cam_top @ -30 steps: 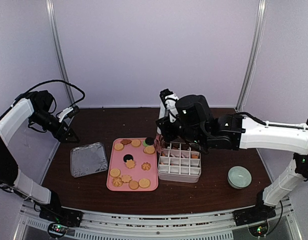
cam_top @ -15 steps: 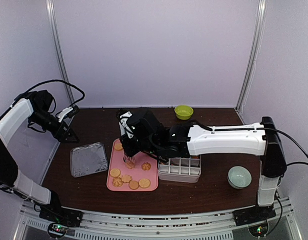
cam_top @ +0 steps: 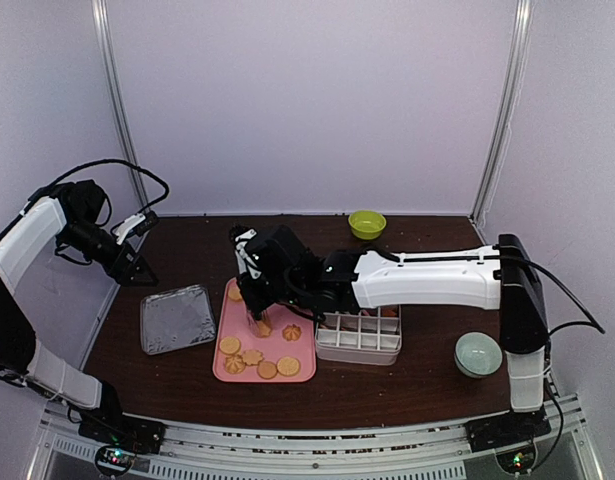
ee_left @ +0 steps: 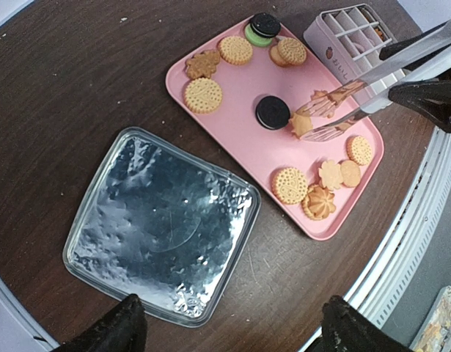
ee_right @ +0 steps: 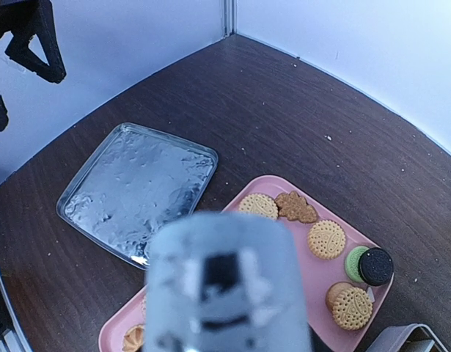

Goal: Pack the cookies
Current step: Pick up the fake cookies from the plate.

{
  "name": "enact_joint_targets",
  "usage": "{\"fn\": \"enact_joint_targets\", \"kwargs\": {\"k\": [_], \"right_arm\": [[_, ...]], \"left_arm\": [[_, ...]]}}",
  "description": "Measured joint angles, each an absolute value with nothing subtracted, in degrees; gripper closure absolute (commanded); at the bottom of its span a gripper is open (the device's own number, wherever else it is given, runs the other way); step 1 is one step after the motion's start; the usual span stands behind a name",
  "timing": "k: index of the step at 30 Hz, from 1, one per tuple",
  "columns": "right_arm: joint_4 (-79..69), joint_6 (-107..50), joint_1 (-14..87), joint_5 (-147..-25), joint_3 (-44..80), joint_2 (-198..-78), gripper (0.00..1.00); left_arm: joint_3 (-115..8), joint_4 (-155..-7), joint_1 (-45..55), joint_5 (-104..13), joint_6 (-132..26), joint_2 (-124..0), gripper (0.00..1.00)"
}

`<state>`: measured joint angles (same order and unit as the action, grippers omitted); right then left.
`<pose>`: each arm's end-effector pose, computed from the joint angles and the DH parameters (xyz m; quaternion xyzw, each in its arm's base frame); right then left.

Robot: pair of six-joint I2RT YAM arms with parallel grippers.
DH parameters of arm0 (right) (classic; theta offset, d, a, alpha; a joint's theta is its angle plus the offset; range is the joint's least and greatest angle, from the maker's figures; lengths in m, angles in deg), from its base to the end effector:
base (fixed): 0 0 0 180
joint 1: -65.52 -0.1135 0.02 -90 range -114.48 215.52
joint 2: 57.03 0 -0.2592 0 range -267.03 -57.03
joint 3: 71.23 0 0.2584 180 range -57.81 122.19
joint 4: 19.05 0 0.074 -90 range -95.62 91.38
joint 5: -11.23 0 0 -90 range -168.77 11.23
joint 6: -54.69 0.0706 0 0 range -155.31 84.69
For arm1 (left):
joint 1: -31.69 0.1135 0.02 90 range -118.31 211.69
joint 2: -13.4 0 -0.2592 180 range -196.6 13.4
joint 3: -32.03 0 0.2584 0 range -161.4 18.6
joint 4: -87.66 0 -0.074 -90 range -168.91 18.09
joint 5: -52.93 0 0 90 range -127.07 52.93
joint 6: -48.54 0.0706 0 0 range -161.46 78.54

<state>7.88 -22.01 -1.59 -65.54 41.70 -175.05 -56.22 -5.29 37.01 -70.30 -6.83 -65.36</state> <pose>0.2172 0.4729 0.2437 -0.3434 0.8001 0.2338 0.4327 0.2555 -0.0151 0.2804 0.2710 0.9138 -0.2317 0.1947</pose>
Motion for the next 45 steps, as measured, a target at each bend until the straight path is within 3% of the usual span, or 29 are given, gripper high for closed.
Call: {"fn": "enact_joint_targets", "kwargs": {"k": [33,45], "right_arm": [[7.8,-21.8,-1.7,-66.6,41.6,-175.9,0.60],[7.9,-21.6,-1.7,-65.1,40.8,-176.4,0.81]], "left_arm": [[-56.2,-5.3,37.0,-70.3,-6.8,-65.4,0.15],[-56.2,-5.3,37.0,-70.3,-6.8,-65.4,0.15]]}}
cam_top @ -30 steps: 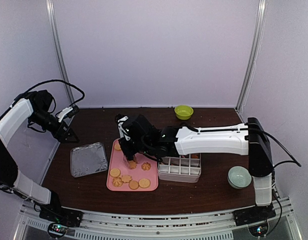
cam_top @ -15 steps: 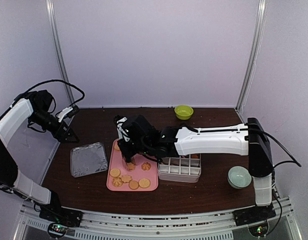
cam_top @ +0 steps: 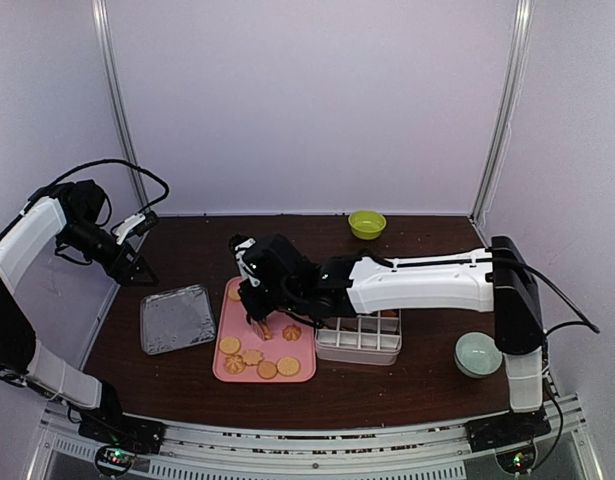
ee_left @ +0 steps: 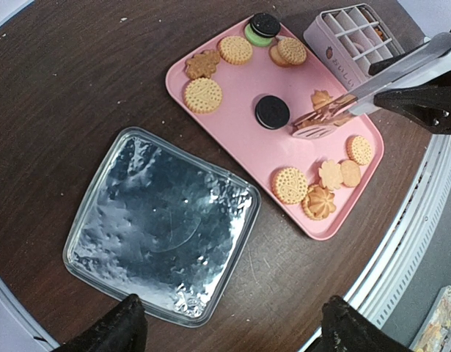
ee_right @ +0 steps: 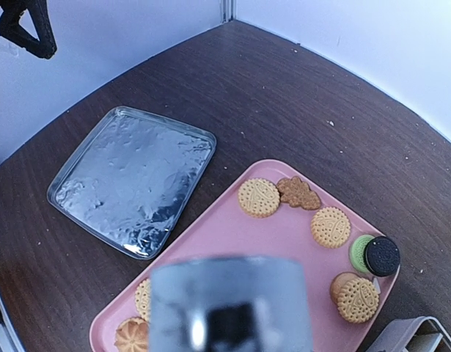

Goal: Pack the cookies
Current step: Pick up the fake cookies from the plate, then place the fake cookies in the empty pocket of the box.

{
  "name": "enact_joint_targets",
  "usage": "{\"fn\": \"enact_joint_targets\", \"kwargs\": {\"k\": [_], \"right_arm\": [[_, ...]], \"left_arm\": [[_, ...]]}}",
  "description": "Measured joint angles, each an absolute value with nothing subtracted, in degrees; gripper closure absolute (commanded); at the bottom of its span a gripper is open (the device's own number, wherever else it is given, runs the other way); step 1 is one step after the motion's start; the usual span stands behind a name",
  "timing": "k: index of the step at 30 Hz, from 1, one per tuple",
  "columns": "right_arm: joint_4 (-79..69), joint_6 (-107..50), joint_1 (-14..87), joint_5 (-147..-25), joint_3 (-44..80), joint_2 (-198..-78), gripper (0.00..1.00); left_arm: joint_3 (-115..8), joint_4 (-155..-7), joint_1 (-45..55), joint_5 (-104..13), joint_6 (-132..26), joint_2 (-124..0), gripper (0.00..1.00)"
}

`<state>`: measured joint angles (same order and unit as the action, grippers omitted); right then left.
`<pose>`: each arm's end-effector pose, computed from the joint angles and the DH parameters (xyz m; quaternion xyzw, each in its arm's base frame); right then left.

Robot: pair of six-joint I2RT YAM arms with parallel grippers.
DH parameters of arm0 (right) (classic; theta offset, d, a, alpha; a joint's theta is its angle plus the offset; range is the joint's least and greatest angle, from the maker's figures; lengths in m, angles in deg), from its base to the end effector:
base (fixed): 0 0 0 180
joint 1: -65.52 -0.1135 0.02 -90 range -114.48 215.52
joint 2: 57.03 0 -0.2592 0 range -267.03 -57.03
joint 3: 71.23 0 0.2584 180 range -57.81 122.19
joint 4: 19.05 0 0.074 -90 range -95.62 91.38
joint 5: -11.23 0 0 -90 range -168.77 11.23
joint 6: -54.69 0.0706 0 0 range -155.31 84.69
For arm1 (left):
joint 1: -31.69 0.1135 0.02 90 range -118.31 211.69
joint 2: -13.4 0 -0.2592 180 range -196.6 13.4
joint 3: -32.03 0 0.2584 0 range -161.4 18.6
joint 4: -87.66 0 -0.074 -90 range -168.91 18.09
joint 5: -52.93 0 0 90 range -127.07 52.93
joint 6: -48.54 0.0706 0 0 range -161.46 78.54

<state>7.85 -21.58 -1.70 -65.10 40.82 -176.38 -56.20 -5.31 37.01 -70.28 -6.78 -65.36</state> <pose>0.2172 0.4742 0.2264 -0.3452 0.8087 0.2216 0.4217 0.2555 -0.0150 0.2803 0.2714 0.9137 -0.2314 0.1947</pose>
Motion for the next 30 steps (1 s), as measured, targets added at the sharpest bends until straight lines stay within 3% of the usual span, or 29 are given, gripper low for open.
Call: {"fn": "enact_joint_targets", "kwargs": {"k": [12,21,30], "right_arm": [[6.7,-21.6,0.3,-63.7,34.0,-161.3,0.91],[5.4,-21.4,2.2,-58.9,17.9,-143.6,0.91],[9.3,-18.5,4.2,-55.4,2.2,-133.8,0.92]], "left_arm": [[-56.2,-5.3,37.0,-70.3,-6.7,-65.4,0.15],[-56.2,-5.3,37.0,-70.4,-6.6,-65.4,0.15],[-56.2,-5.3,37.0,-70.6,-6.7,-65.4,0.15]]}}
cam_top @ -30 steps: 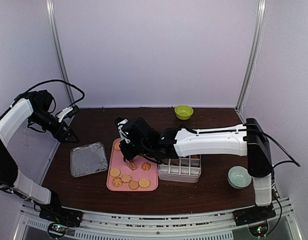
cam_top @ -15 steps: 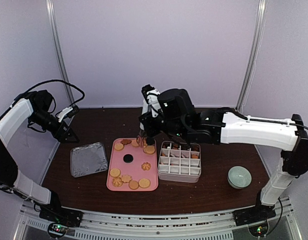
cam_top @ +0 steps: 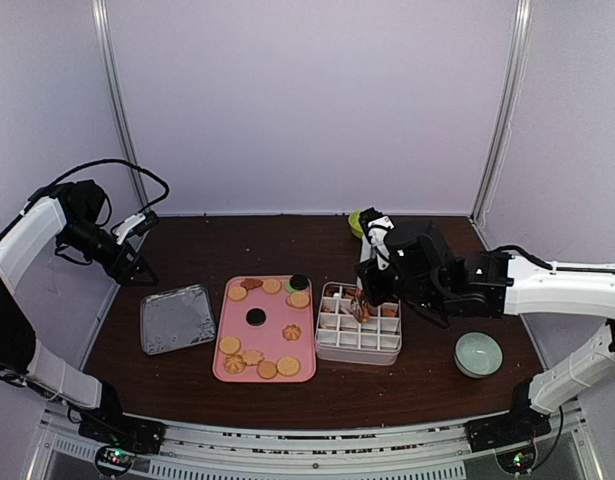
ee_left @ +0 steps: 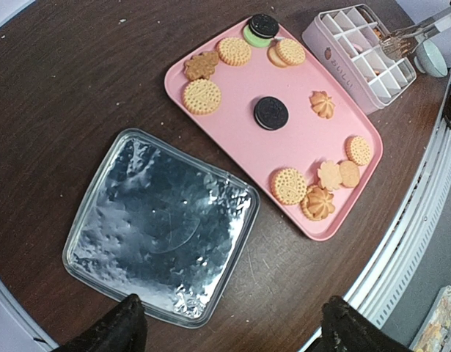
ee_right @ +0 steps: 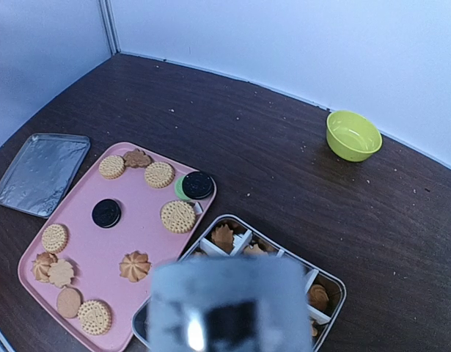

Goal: Pack the cookies
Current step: Place the fake cookies in the empty pocket of the box.

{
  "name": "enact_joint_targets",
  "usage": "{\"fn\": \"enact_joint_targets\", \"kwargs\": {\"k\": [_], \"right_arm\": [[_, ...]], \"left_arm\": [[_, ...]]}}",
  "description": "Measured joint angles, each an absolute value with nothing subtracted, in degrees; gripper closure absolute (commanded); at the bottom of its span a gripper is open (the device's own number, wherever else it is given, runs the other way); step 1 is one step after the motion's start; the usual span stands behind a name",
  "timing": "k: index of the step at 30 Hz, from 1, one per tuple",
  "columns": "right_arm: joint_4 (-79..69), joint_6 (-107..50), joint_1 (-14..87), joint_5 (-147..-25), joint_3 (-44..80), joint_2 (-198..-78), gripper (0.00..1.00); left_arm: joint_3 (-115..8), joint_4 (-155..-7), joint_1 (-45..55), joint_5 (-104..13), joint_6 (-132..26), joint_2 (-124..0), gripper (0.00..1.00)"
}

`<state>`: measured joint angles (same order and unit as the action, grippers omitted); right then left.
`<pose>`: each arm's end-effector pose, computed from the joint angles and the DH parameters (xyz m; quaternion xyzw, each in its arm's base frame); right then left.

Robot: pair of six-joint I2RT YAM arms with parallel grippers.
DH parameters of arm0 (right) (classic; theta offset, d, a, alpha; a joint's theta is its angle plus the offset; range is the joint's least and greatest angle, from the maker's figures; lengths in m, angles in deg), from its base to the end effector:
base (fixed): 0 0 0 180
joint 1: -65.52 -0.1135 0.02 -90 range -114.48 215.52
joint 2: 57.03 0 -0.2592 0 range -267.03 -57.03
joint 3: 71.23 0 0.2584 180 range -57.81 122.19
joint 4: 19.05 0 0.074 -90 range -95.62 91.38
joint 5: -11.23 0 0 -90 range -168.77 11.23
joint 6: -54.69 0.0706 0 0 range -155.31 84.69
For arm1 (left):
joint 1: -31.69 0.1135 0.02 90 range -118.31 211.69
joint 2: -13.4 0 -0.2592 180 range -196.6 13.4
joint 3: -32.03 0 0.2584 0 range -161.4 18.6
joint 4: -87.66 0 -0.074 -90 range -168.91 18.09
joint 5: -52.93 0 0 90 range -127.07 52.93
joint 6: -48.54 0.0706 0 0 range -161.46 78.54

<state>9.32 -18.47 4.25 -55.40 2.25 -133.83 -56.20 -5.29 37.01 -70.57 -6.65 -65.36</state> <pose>0.1865 0.2820 0.2780 -0.2320 0.8290 0.1632 0.4819 0.2555 -0.0153 0.2805 0.2724 0.9127 -0.2336 0.1956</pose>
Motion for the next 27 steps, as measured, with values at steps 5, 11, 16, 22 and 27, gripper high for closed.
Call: {"fn": "enact_joint_targets", "kwargs": {"k": [5,11,16,22,27], "right_arm": [[10.1,-16.9,4.3,-54.5,-0.3,-131.5,0.92],[10.1,-15.9,4.3,-54.2,-1.2,-131.2,0.87],[10.1,-15.8,4.4,-53.9,-1.3,-131.2,0.74],[10.0,-15.8,5.1,-53.6,-1.6,-131.3,0.67],[10.0,-15.9,5.2,-53.4,-1.5,-131.3,0.66]], "left_arm": [[-56.2,-5.3,37.0,-70.7,-6.7,-65.4,0.15],[-56.2,-5.3,37.0,-70.7,-6.7,-65.4,0.15],[-56.2,-5.3,37.0,-70.7,-6.7,-65.4,0.15],[-56.2,-5.2,37.0,-70.7,-6.7,-65.4,0.15],[-56.2,-5.2,37.0,-70.7,-6.7,-65.4,0.15]]}}
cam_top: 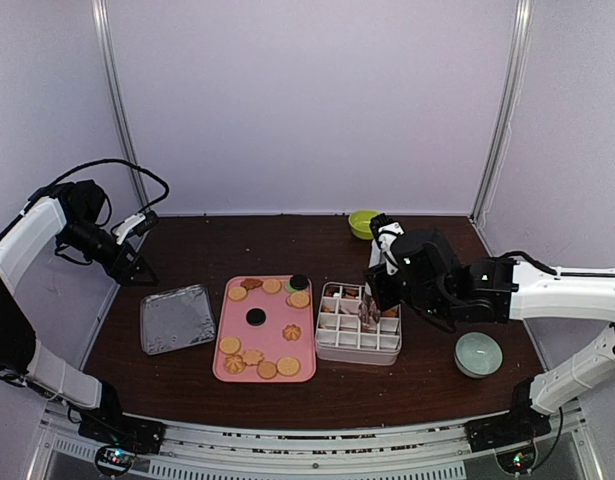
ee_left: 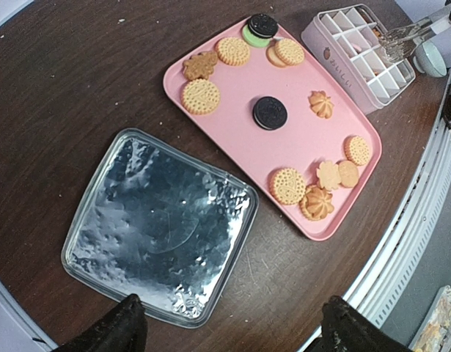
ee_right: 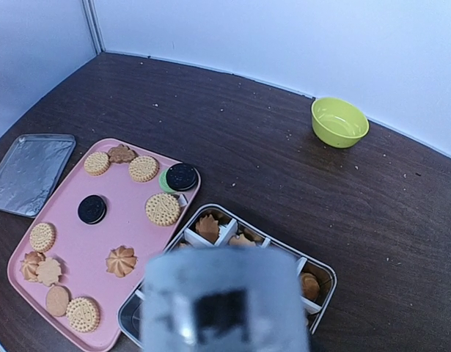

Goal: Pack the cookies
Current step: Place the fake cookies in the empty pocket of the box, then pick up the fake cookies from the plate.

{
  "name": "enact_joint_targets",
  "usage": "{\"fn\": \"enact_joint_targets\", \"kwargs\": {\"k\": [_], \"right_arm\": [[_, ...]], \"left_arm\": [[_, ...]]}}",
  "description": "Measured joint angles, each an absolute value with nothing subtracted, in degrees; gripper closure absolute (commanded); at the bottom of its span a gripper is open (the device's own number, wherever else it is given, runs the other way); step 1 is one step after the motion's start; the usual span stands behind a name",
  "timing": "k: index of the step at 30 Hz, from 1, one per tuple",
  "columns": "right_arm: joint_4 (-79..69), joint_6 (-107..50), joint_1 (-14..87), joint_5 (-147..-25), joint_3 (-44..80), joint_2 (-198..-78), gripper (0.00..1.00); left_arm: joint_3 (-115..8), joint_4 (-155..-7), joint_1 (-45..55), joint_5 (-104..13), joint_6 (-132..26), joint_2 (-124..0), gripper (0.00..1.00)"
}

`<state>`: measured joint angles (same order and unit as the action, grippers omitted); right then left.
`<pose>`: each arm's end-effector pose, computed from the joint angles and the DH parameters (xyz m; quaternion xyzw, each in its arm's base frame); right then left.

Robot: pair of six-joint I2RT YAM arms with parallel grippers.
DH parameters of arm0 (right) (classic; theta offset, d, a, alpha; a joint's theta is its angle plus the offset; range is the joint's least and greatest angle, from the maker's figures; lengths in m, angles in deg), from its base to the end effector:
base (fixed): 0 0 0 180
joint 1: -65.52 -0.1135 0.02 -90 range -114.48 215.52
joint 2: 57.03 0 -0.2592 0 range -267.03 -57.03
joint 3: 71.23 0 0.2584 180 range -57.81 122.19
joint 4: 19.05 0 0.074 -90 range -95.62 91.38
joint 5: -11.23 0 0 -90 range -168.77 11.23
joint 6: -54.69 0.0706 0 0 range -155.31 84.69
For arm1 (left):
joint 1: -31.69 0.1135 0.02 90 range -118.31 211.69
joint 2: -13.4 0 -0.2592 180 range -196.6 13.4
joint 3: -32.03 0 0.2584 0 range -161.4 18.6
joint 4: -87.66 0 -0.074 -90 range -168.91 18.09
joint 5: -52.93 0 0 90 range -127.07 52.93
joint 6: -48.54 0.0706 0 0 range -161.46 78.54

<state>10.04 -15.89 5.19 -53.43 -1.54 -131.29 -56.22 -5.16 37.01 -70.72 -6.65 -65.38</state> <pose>0.1856 0.2648 0.2660 -0.2036 0.8420 0.1469 0.4774 0.2552 -0.0155 0.2805 0.2722 0.9125 -0.2352 0.1950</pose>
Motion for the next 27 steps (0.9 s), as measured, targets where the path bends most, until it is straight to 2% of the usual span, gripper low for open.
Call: {"fn": "enact_joint_targets", "kwargs": {"k": [7,12,27], "right_arm": [[10.4,-17.0,5.1,-53.7,-0.5,-131.3,0.69],[10.8,-18.0,3.3,-53.7,5.0,-133.3,0.69],[6.3,-19.1,-2.5,-58.5,20.3,-153.6,0.70]], "left_arm": [[-56.2,-5.1,37.0,-70.7,-6.7,-65.4,0.15],[-56.2,-5.1,37.0,-70.7,-6.6,-65.4,0.15],[-56.2,-5.1,37.0,-70.6,-6.7,-65.4,0.15]]}}
